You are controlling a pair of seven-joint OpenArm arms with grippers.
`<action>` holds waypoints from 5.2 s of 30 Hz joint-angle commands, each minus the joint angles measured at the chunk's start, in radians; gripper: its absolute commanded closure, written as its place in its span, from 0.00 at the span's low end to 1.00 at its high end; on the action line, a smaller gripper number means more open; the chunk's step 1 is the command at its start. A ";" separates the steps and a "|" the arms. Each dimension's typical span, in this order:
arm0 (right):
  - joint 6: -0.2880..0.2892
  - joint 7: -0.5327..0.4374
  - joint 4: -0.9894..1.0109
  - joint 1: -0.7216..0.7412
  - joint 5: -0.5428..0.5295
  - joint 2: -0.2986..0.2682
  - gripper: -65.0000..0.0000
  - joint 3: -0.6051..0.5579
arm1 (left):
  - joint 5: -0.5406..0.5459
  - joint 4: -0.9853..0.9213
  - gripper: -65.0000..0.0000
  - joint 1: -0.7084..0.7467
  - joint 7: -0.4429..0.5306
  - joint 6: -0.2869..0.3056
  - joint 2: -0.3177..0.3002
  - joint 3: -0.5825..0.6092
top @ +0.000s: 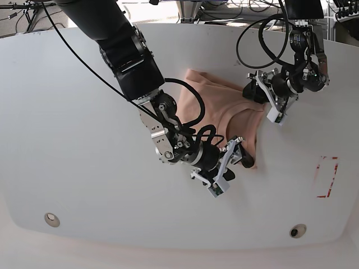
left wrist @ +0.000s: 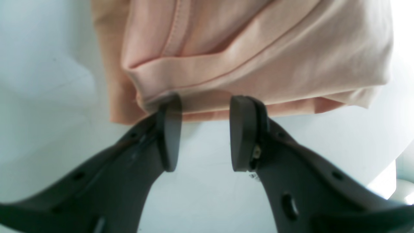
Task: Fold the T-shirt properly
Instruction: 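Grasp the bundle edges with both grippers and tuck them inward, then grasp the peach bundle with both grippers and lift it slightly, then release the right gripper and carry the bundle with the left gripper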
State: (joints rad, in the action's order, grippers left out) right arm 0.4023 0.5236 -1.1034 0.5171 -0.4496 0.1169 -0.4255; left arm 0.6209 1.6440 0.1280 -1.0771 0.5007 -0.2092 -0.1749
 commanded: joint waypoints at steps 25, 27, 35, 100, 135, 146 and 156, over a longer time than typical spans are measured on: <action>0.010 0.143 -0.312 -0.018 -0.028 -0.046 0.08 0.027 | 0.020 0.279 0.64 0.052 0.015 0.005 -0.012 0.076; 0.011 0.146 -0.289 -0.002 -0.031 -0.035 0.08 0.027 | 0.020 0.279 0.64 0.054 0.015 0.005 -0.012 0.076; 0.011 0.186 -0.140 0.087 -0.002 0.023 0.08 -0.039 | 0.020 0.279 0.64 0.054 0.015 0.005 -0.012 0.074; 0.020 -0.242 -0.298 -0.607 0.163 -0.334 0.82 0.247 | -0.101 -0.428 0.84 -0.426 0.116 -0.052 0.030 0.384; 0.010 0.083 -0.855 -0.736 0.168 -0.331 0.82 0.449 | -0.094 0.065 0.84 -0.385 0.165 -0.055 0.087 0.277; 0.020 0.132 -0.855 -0.704 0.163 -0.339 0.82 0.627 | -0.181 0.213 0.84 -0.146 0.246 -0.207 0.239 0.323; 0.020 0.175 -0.855 -0.687 0.162 -0.334 0.82 0.715 | -0.424 0.127 0.83 -0.084 0.499 -0.331 0.270 0.558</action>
State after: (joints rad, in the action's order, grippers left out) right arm 0.4191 0.7166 -1.9385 -0.1814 -0.2836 -0.2089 0.2840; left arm 0.2047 1.7855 0.0490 -0.6224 0.1852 0.0410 0.3599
